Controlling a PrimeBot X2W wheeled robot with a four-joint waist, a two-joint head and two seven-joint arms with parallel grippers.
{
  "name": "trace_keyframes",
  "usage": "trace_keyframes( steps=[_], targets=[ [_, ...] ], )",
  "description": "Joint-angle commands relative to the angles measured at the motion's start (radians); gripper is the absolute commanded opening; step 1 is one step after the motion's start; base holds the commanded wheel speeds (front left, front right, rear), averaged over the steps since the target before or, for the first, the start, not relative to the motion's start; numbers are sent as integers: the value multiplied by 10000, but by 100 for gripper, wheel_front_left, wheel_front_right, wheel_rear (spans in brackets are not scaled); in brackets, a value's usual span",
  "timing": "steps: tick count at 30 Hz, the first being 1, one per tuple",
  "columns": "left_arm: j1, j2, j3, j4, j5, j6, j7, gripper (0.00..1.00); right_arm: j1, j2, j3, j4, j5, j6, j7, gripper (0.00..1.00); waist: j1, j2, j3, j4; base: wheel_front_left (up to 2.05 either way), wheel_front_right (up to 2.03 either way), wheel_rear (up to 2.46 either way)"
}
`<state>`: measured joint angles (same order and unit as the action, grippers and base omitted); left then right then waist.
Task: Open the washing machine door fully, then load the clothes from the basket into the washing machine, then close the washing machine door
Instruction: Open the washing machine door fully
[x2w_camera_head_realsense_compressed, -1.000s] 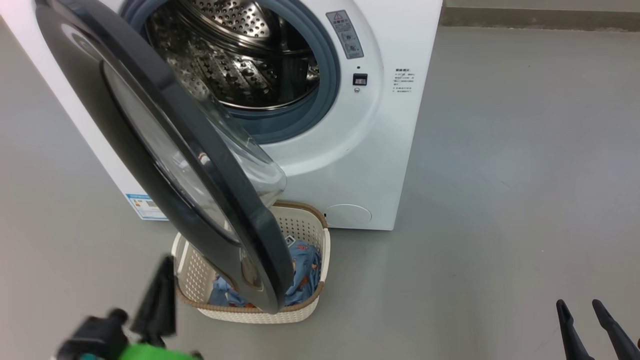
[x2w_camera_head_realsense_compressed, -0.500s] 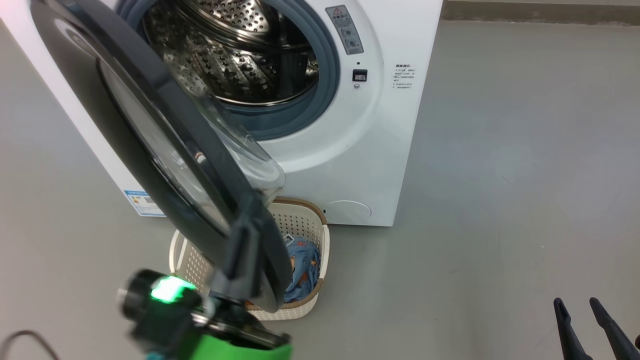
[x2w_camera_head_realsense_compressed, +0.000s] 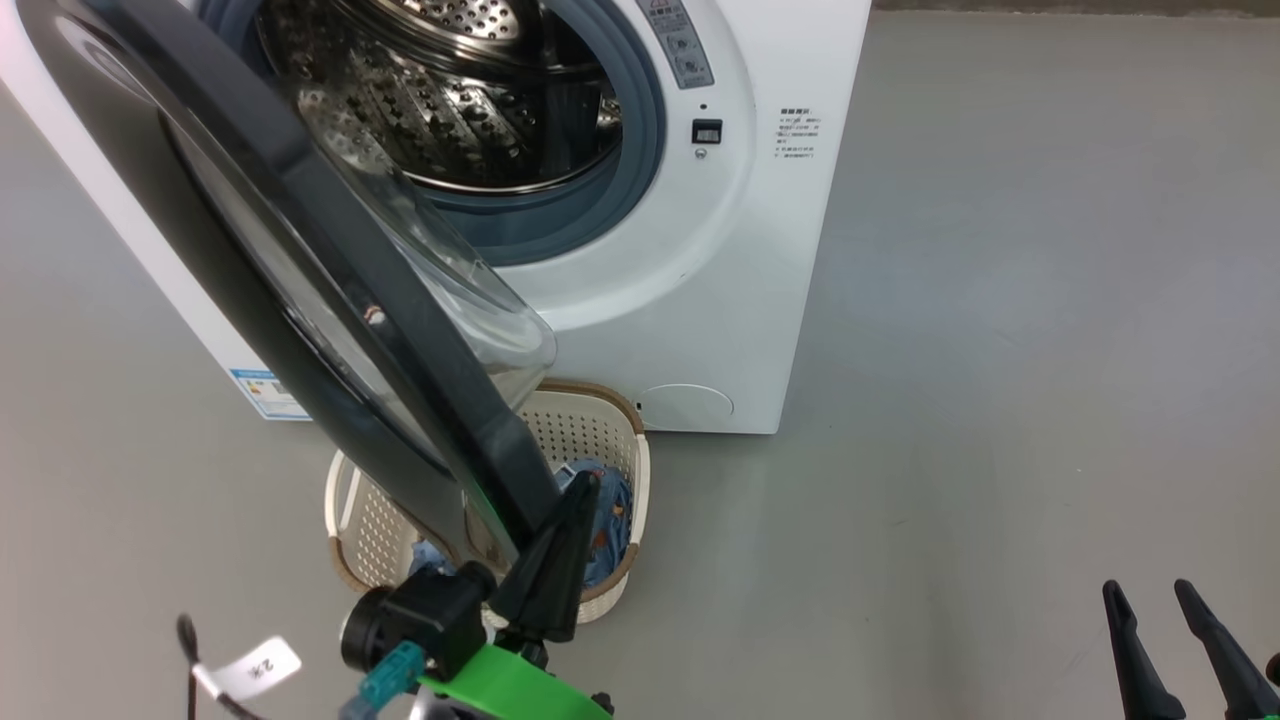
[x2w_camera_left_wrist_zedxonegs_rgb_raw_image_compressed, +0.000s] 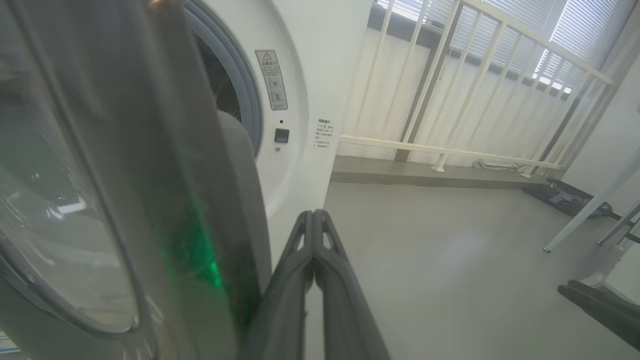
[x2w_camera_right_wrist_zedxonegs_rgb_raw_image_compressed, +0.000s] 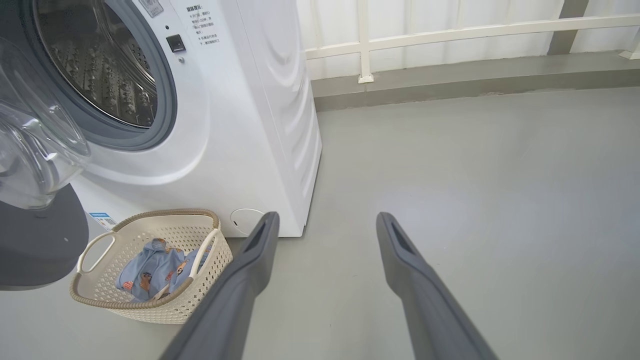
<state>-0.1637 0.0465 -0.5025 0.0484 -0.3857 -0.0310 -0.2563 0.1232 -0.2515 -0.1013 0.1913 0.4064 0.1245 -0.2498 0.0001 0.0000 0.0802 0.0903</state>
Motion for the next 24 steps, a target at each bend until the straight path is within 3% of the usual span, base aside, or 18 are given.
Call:
trace_keyframes(
  steps=[1, 13, 24],
  targets=[
    [-396, 37, 284, -135, -54, -41, -55, 0, -249, -219, 247, -239, -35, 62, -120, 100, -1, 0, 23, -14, 0, 0, 0],
    [-672, 37, 726, 667, -489, 56, -55, 0, -312, -236, 199, -292, -1, 62, -120, 100, -1, 0, 127, 20, 0, 0, 0],
    [-391, 37, 1493, 598, -442, 11, -55, 0, -308, -235, 178, -333, 11, 62, -120, 100, -1, 0, 125, 188, 0, 0, 0]
  ],
)
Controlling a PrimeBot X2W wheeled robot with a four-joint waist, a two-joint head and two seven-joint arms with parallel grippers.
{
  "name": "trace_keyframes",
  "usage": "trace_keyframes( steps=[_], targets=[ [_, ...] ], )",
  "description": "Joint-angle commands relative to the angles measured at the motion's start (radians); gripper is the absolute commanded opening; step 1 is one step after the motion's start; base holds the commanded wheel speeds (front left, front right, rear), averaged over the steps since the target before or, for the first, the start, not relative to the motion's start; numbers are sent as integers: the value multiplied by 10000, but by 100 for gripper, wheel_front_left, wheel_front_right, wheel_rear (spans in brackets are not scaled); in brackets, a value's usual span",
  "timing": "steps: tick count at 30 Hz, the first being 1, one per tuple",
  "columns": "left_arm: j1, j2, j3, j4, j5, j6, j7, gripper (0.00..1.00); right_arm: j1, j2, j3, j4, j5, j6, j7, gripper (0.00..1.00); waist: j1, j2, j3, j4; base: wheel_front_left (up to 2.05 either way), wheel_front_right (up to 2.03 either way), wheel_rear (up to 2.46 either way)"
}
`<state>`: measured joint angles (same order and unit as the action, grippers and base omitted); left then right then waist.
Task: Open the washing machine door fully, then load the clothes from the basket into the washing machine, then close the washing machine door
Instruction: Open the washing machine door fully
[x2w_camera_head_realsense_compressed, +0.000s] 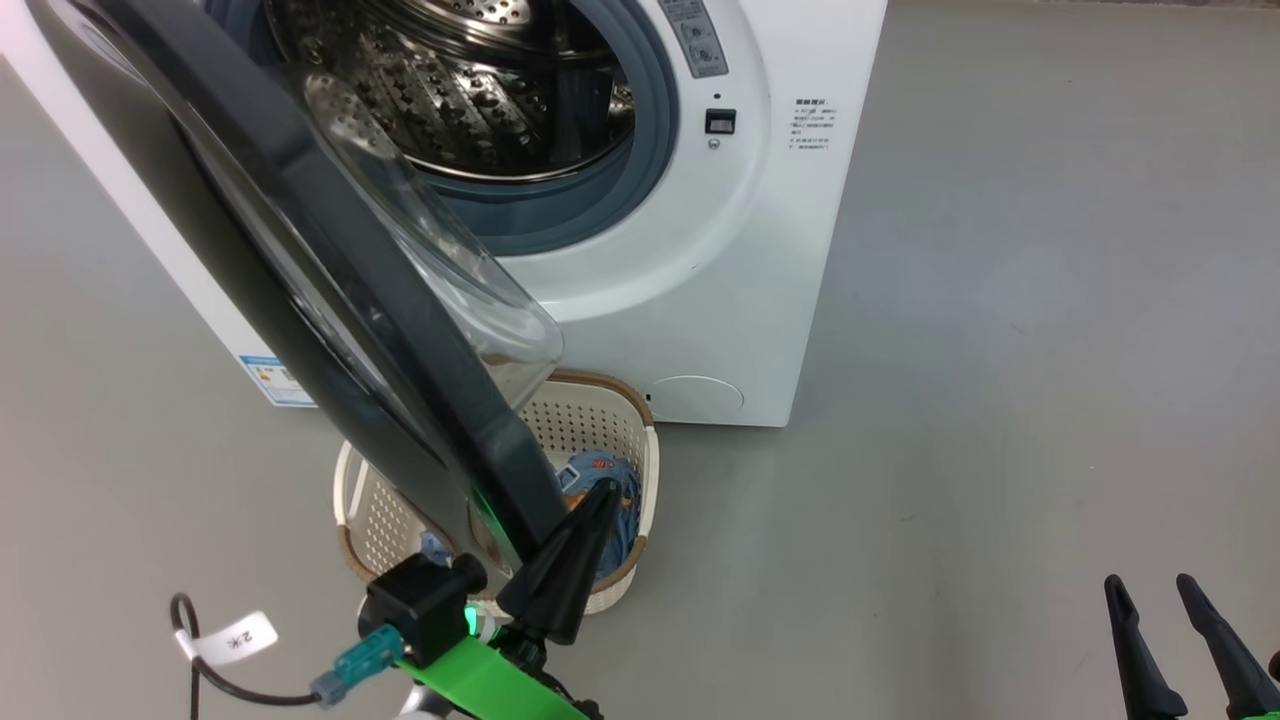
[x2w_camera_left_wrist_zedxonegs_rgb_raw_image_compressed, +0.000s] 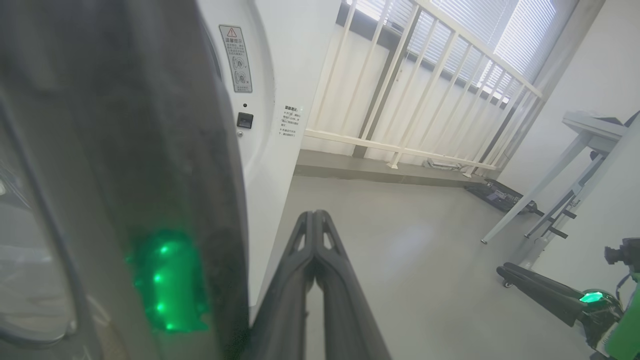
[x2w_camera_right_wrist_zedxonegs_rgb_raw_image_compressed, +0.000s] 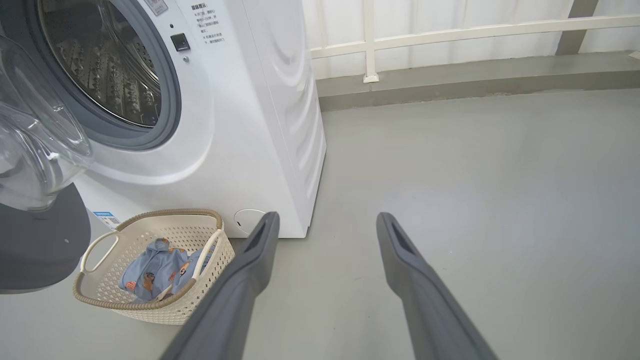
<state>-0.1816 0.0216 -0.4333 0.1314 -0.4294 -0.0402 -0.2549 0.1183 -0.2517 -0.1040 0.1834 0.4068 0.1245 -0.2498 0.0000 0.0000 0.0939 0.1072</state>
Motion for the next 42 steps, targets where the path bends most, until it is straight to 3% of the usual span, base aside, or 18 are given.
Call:
trace_keyframes(
  steps=[1, 19, 34, 42],
  targets=[
    [-167, 286, 853, -255, -9, 99, -69, 0, -255, -236, 209, -253, 8, 62, -120, 100, 0, 0, -20, 33, 0, 0, 0],
    [658, 286, 1384, -572, 40, 203, -69, 0, -86, -251, 275, -254, -6, 62, -120, 100, 0, 0, -277, 174, 0, 0, 0],
    [1682, 286, 1854, -1447, 233, 656, -69, 0, 15, -228, 288, -294, -24, 62, -120, 100, 0, 0, -324, 393, 0, 0, 0],
    [1970, 286, 2151, -1863, 270, 1108, -69, 0, -75, -266, 244, -375, -22, 62, -120, 100, 0, 0, -151, 573, 0, 0, 0]
  ],
)
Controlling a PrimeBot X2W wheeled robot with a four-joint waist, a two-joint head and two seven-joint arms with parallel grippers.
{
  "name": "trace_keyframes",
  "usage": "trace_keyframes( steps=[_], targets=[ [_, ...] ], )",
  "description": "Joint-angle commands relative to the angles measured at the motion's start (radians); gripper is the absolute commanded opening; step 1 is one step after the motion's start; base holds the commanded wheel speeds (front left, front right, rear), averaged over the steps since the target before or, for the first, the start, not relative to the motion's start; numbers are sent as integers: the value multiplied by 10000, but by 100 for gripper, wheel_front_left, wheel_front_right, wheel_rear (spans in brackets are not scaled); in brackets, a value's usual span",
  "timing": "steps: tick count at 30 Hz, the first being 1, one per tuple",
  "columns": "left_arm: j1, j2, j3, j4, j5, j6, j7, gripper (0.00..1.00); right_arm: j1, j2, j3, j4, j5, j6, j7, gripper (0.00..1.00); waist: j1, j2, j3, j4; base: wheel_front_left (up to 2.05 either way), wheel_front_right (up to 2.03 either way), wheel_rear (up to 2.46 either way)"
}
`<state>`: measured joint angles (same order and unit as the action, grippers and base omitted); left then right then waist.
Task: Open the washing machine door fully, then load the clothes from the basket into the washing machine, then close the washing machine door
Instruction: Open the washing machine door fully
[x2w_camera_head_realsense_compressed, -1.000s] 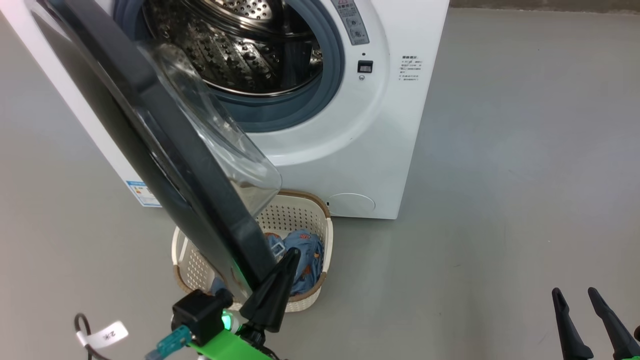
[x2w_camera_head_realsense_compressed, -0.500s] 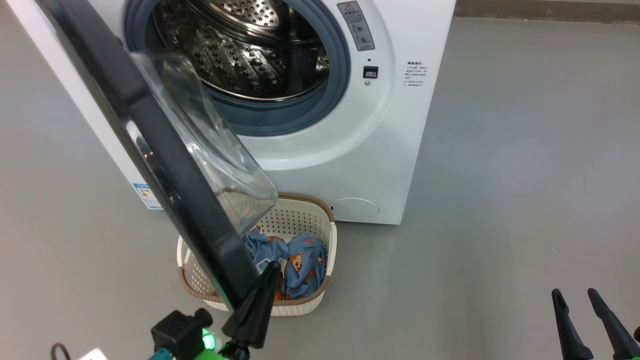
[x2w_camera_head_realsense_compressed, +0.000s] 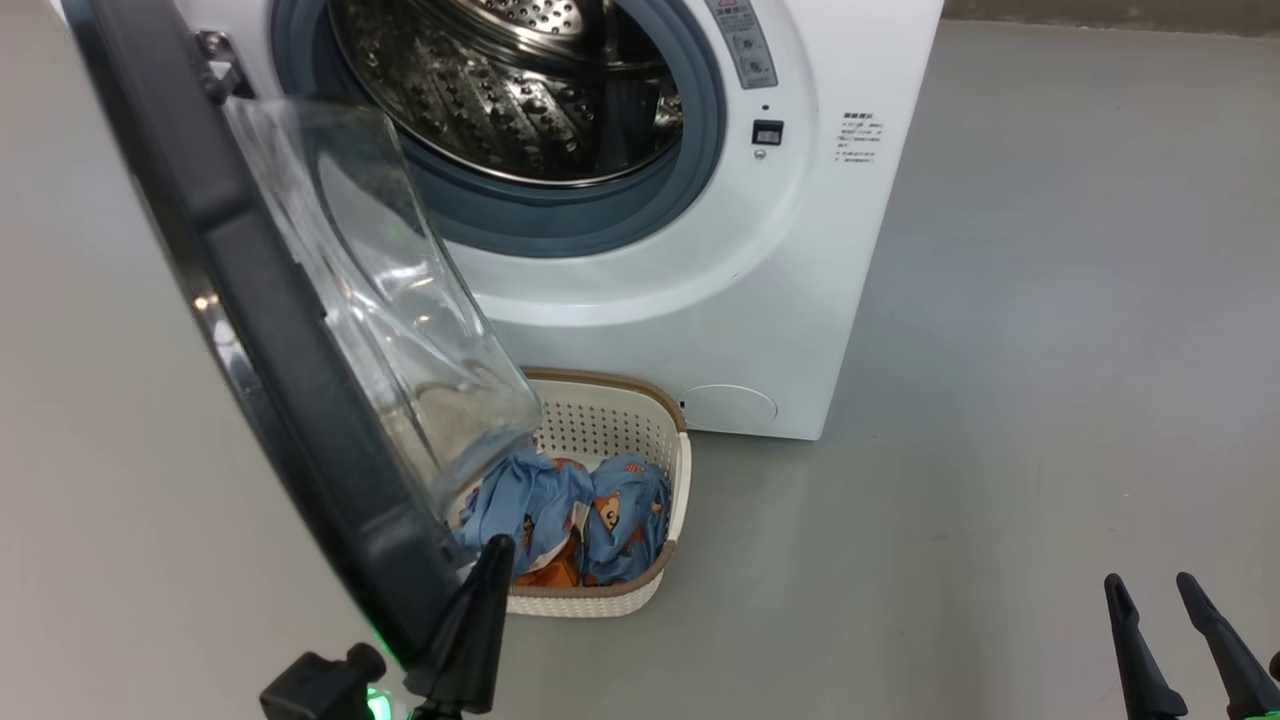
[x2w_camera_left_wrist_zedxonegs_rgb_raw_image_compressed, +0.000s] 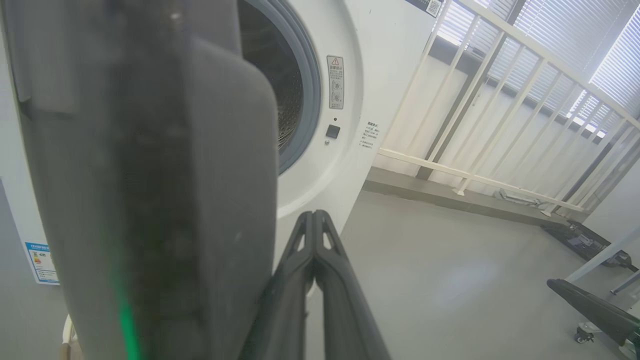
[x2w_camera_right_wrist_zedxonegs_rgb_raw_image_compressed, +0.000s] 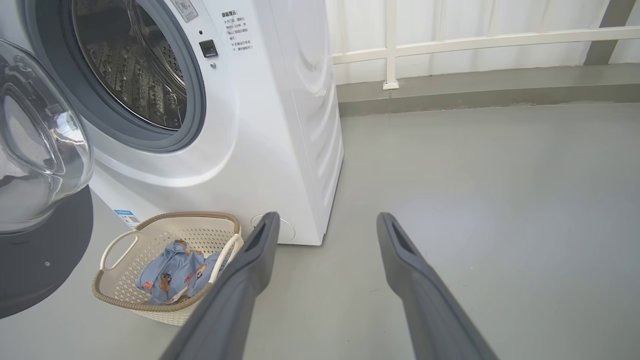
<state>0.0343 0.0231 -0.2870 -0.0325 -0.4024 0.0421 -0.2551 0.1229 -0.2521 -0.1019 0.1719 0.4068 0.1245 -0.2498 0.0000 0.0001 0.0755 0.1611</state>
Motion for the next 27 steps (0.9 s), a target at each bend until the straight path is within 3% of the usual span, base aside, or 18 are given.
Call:
trace_keyframes(
  steps=[1, 12, 27],
  targets=[
    [-151, 271, 702, -271, 25, 340, -67, 0, -133, -267, 218, -264, -20, 62, -120, 100, 0, -1, 52, 55, 0, 0, 0],
    [383, 271, 704, -940, 264, 1066, -67, 0, -182, -279, 224, -286, 0, 62, -120, 100, 0, -1, 119, 346, 0, 0, 0],
    [818, 271, 1143, -1410, 518, 1558, -67, 0, -144, -213, 232, -328, -28, 62, -120, 100, 0, -1, 9, 775, 0, 0, 0]
  ],
)
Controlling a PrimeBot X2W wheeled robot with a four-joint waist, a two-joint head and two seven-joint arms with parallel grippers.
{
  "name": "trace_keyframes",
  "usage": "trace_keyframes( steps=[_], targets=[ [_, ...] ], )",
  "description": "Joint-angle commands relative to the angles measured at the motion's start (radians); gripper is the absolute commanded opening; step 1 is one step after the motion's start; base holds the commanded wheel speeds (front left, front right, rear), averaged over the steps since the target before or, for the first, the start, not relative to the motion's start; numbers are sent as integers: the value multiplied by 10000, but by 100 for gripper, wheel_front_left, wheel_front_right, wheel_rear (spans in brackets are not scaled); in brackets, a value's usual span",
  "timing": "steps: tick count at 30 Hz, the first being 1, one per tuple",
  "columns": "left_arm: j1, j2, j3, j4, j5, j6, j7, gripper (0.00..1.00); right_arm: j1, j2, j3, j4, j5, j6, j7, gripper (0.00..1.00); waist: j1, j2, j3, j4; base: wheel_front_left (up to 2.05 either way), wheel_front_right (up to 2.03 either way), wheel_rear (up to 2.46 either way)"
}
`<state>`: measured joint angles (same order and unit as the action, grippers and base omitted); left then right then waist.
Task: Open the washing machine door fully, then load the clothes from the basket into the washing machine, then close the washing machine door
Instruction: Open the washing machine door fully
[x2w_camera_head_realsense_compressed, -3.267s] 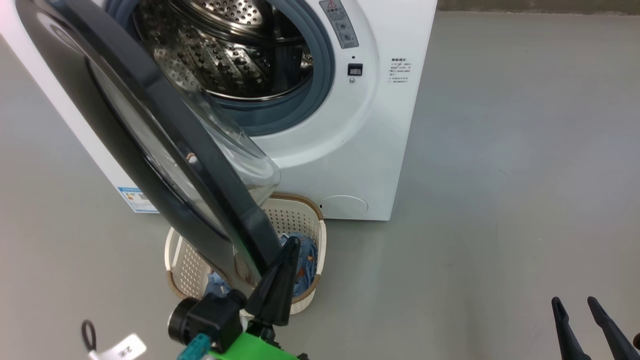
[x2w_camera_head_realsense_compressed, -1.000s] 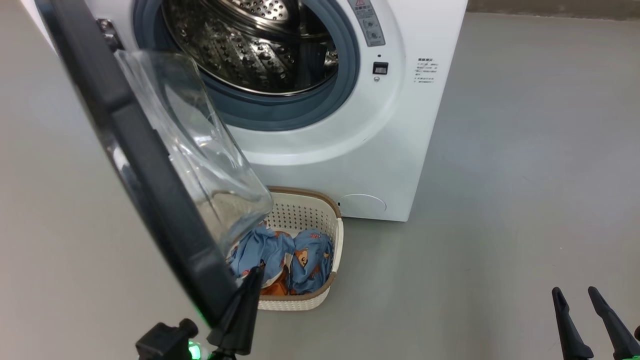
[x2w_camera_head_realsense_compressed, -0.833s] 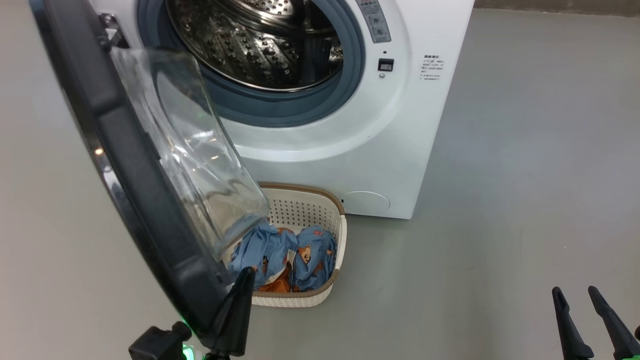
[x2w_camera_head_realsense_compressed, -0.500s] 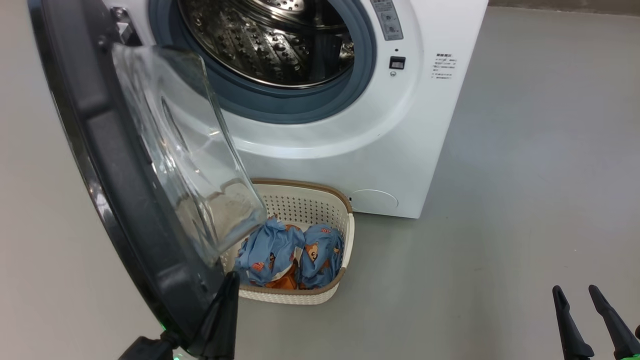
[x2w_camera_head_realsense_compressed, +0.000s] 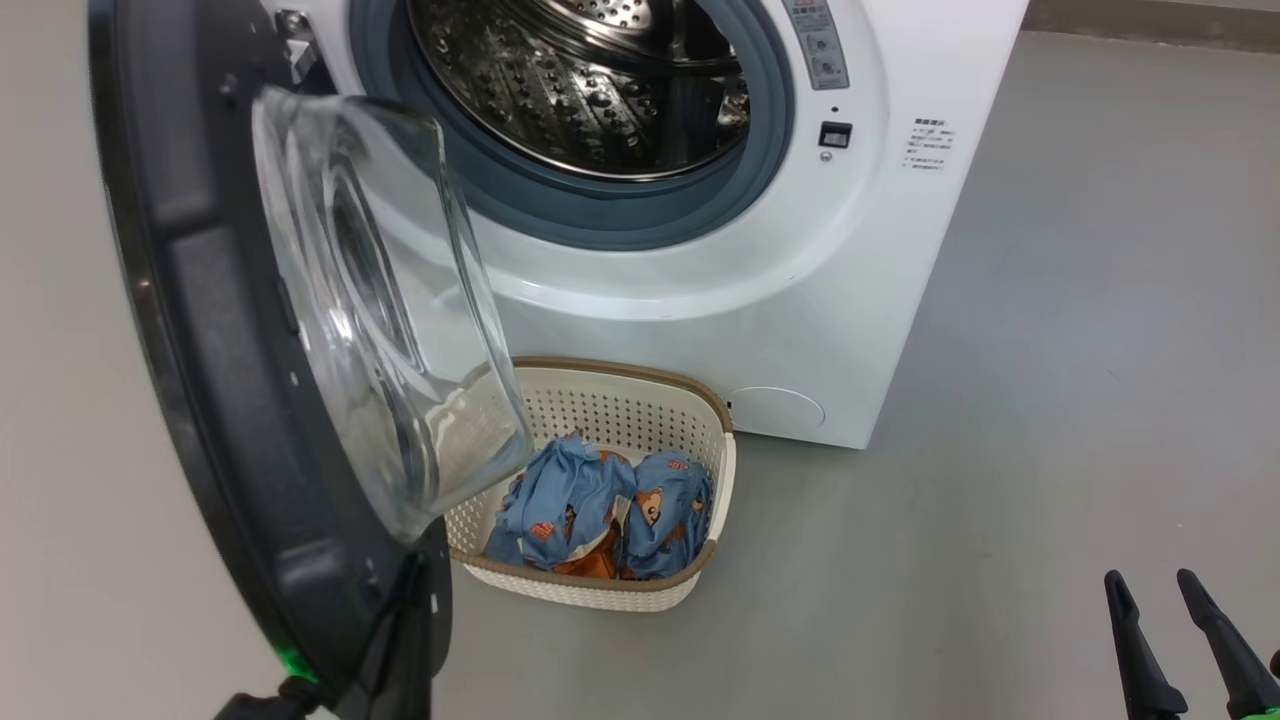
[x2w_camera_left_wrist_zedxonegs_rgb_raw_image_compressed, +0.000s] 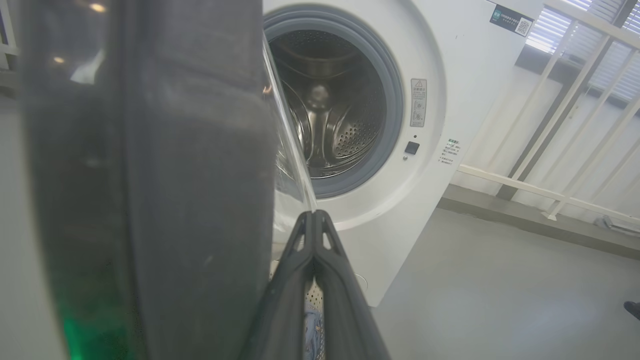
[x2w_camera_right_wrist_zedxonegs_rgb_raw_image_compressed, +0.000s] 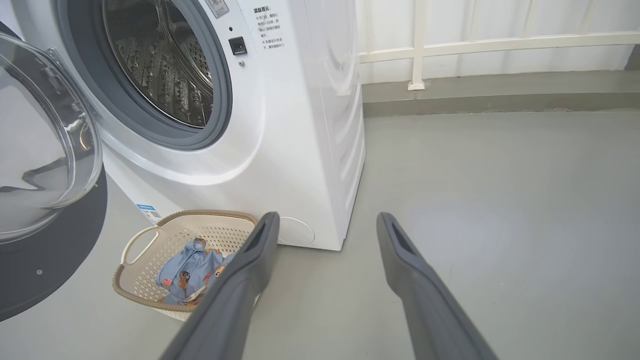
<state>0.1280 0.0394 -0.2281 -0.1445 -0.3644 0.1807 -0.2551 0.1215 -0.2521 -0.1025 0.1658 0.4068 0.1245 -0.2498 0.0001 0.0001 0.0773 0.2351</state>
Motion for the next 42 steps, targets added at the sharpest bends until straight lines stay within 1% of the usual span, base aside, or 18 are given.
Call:
trace_keyframes(
  steps=[1, 14, 20, 25, 26, 27, 33, 38, 42],
  targets=[
    [-110, 108, 630, -284, 160, 195, -67, 0, -122, -198, 239, -280, -38, 62, -120, 100, 0, -1, -2, 56, 0, 0, 0],
    [-156, 108, 2126, 227, 311, 339, -67, 0, -210, -136, 207, -334, -26, 62, -120, 100, 0, -1, 236, 167, 0, 0, 0],
    [-261, 144, 3003, 402, 431, 295, -67, 0, -228, -112, 200, -342, -20, 62, -120, 100, 0, -1, 297, 163, 0, 0, 0],
    [-409, 302, 3822, 618, 420, 187, -67, 0, -214, -111, 197, -363, -23, 62, -120, 100, 0, -1, 359, 205, 0, 0, 0],
    [-538, 428, 4115, 841, 473, 143, -67, 0, -241, -113, 211, -358, -29, 62, -120, 100, 0, -1, 403, 218, 0, 0, 0],
    [-538, 428, 4115, 841, 473, 143, -67, 0, -241, -113, 211, -358, -29, 62, -120, 100, 0, -1, 403, 218, 0, 0, 0],
    [-1096, 797, 4974, 1554, 653, 94, -67, 0, -358, -186, 314, -334, 3, 62, -120, 100, 0, -1, 532, 253, 0, 0, 0],
    [-1502, 977, 5517, 1991, 780, 112, -67, 0, -418, -216, 401, -333, 20, 62, -120, 100, 0, -1, 648, 260, 0, 0, 0],
    [-1958, 1165, 6048, 2494, 852, 15, -67, 0, -452, -229, 469, -347, 22, 62, -120, 100, 0, -1, 738, 240, 0, 0, 0]
  ],
)
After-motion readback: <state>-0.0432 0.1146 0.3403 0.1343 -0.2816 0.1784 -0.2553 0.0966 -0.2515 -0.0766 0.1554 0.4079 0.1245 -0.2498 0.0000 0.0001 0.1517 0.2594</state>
